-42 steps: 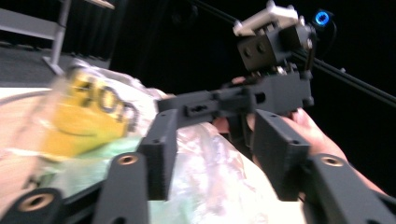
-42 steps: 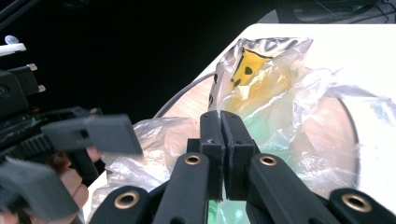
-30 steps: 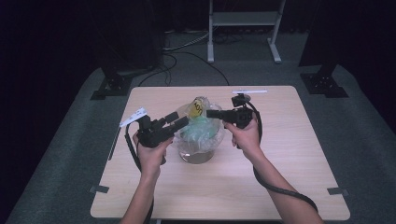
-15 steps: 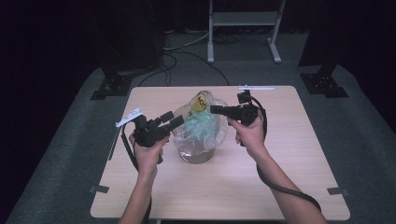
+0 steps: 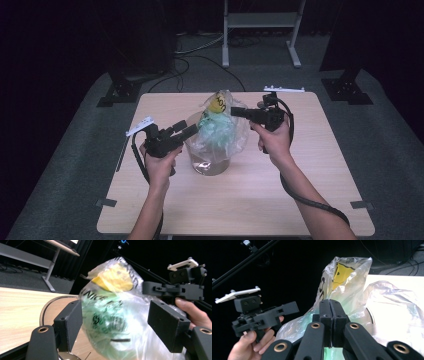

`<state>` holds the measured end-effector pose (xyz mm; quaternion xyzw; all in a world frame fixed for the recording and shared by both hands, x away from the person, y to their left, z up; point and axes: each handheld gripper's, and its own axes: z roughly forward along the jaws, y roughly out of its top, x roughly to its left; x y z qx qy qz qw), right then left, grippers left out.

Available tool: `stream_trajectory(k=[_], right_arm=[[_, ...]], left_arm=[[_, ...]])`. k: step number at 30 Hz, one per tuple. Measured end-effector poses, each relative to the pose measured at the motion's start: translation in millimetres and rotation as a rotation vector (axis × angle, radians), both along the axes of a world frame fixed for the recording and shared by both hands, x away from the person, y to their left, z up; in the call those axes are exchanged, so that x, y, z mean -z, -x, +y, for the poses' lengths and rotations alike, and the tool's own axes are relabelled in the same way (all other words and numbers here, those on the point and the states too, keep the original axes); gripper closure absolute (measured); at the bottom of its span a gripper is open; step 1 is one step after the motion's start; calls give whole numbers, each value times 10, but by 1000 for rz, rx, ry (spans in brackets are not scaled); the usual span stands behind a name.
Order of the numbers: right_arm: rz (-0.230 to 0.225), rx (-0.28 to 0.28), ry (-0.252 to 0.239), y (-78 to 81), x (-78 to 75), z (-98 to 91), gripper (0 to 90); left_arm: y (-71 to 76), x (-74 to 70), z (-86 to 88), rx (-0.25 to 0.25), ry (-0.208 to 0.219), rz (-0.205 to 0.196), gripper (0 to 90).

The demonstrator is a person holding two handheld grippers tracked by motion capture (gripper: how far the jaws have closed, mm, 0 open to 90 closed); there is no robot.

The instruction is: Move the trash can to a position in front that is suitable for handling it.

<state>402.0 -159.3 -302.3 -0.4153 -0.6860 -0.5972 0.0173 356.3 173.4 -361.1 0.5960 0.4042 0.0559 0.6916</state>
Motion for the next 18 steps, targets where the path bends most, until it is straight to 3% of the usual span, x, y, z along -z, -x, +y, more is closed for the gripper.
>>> stream_trajectory(k=[18], right_arm=[[-56, 41, -29, 72, -172, -229, 899]], left_arm=[[1, 8, -23, 14, 2, -1, 261]])
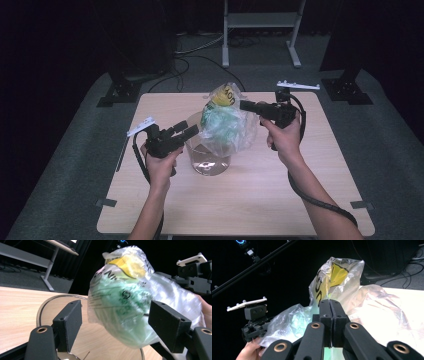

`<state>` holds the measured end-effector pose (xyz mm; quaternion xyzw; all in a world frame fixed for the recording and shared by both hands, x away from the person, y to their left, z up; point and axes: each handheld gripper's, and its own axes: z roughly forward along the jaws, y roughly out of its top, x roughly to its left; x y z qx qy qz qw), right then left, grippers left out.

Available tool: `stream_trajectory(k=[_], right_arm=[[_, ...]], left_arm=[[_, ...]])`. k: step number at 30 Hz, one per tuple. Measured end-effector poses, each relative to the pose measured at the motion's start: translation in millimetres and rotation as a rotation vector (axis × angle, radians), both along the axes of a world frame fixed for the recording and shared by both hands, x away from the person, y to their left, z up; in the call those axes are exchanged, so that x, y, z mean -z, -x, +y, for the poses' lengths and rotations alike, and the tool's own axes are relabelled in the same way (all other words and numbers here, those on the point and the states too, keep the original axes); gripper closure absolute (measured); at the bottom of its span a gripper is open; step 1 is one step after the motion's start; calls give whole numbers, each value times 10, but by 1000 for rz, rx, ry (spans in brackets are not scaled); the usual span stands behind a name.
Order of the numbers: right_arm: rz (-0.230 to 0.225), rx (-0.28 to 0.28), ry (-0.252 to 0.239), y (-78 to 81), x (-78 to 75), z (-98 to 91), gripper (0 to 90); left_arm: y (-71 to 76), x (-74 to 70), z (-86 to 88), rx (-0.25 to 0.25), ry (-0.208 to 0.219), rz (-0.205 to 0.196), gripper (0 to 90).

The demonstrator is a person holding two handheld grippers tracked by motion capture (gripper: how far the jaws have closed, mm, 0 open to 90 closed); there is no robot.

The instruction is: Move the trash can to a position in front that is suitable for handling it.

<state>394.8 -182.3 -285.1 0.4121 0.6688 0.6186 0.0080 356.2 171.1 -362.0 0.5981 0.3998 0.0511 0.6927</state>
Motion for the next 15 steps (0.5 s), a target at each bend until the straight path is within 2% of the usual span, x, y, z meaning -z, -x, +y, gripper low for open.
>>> stream_trajectory(k=[8, 15], right_arm=[[-16, 29, -18, 53, -120, -187, 900], [-43, 61, -19, 85, -258, -337, 899]], left_arm=[[18, -6, -36, 4, -2, -6, 203], [17, -8, -20, 3, 1, -6, 195]])
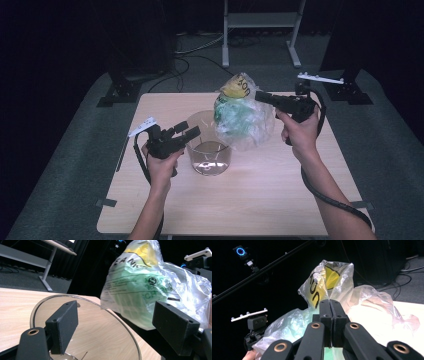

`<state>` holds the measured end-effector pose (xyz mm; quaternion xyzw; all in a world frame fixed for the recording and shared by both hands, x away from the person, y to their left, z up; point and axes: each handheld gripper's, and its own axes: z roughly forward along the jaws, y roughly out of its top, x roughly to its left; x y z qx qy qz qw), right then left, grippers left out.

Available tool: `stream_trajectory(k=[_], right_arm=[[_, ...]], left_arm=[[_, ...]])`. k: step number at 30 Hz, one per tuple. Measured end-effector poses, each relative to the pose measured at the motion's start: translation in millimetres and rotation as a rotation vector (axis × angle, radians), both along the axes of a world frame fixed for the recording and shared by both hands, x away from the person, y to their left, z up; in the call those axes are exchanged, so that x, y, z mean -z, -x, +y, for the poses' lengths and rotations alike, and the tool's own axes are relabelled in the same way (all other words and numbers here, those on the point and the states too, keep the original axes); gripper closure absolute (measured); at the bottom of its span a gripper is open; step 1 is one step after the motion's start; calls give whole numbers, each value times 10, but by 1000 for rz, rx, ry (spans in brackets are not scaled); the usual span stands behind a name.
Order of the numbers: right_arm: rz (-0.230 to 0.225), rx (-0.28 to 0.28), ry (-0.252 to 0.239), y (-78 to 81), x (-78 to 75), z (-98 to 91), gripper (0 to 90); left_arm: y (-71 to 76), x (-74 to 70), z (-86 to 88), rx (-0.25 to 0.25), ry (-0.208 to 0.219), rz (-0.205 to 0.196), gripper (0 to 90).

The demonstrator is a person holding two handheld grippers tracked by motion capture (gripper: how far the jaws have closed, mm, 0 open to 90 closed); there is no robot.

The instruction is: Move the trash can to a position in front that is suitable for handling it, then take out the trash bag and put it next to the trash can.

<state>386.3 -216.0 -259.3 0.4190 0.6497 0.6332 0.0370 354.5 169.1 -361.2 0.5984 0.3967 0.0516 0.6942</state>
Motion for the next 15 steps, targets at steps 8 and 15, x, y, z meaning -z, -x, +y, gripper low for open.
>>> stream_trajectory(k=[8, 15], right_arm=[[3, 45, -2, 1, -9, -202, 899], [38, 69, -18, -36, 122, -391, 899]], left_arm=[[-23, 25, 0, -5, -3, 19, 192], [-17, 16, -35, 5, -7, 10, 189]])
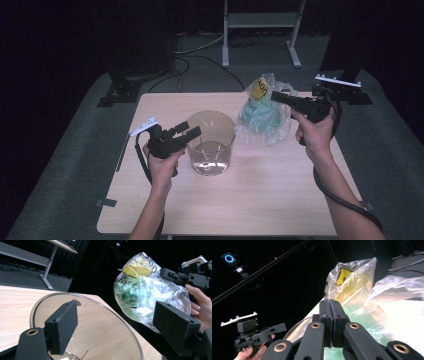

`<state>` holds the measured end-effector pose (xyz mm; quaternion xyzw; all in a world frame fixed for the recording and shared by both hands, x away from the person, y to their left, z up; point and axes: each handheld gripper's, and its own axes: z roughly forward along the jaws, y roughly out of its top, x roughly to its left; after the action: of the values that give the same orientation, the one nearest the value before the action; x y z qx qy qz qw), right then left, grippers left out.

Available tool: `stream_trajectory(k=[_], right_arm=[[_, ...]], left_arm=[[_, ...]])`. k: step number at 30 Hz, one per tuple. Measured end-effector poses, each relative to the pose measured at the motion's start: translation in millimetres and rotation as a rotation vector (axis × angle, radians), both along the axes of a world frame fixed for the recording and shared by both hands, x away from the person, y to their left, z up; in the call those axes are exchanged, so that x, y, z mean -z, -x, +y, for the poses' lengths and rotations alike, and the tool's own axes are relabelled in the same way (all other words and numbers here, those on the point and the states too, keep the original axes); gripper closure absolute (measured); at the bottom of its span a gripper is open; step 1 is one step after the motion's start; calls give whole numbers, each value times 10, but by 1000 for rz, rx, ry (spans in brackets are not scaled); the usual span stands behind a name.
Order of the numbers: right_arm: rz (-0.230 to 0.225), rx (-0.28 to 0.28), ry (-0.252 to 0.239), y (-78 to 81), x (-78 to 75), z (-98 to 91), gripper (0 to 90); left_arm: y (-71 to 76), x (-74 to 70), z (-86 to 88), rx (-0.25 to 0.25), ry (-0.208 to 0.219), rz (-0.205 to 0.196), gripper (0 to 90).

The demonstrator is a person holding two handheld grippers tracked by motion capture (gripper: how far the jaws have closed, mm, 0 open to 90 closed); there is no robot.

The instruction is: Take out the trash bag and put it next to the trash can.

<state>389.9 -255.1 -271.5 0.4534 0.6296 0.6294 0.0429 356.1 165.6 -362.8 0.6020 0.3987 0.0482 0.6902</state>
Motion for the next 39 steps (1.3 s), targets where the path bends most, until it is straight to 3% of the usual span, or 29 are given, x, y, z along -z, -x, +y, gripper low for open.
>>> stream_trajectory(k=[11, 22, 36, 39], right_arm=[[23, 23, 2, -53, 172, -118, 899], [80, 48, 5, -127, 388, -208, 898], [132, 54, 5, -245, 644, -239, 895], [146, 57, 4, -285, 758, -207, 895]], left_arm=[[-9, 4, 14, -5, -2, 0, 184], [-9, -16, -5, -11, 4, 2, 184], [-28, -10, 4, -11, 9, 12, 176], [-21, -22, 9, -19, 12, 6, 163]])
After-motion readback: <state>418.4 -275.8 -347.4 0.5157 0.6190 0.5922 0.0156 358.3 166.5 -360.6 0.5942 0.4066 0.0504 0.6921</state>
